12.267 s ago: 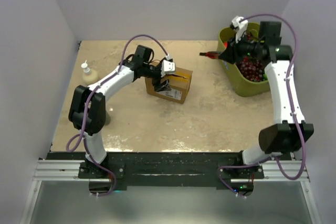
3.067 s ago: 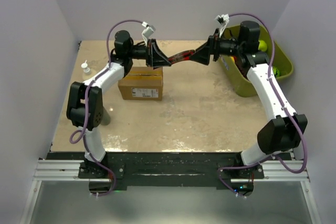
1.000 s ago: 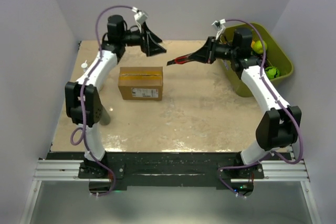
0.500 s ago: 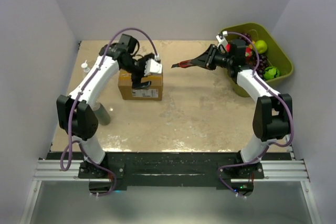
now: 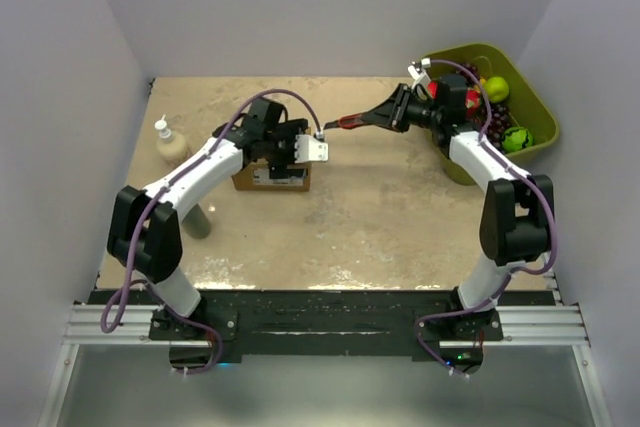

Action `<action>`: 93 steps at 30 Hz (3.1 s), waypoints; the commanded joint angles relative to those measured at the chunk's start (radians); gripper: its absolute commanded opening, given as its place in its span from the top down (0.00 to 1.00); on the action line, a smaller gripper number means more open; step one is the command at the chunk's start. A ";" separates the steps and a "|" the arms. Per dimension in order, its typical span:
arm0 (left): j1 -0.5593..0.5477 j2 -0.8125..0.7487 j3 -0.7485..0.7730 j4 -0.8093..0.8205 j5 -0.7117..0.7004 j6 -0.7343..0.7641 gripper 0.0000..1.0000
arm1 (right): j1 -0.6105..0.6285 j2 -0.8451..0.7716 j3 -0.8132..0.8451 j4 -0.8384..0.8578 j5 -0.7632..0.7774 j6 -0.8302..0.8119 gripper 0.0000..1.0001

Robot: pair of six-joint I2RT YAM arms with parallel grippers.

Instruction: Unpack the express box

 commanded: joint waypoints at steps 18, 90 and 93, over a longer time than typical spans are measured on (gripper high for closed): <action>0.166 0.260 0.610 -0.095 0.259 -0.803 0.03 | -0.005 0.105 -0.018 0.281 -0.036 0.206 1.00; 0.236 0.407 0.456 -0.045 0.504 -0.920 0.16 | 0.017 0.236 -0.047 0.490 -0.011 0.475 1.00; 0.236 0.407 0.457 -0.048 0.506 -0.917 0.16 | 0.012 0.230 -0.052 0.474 0.001 0.467 1.00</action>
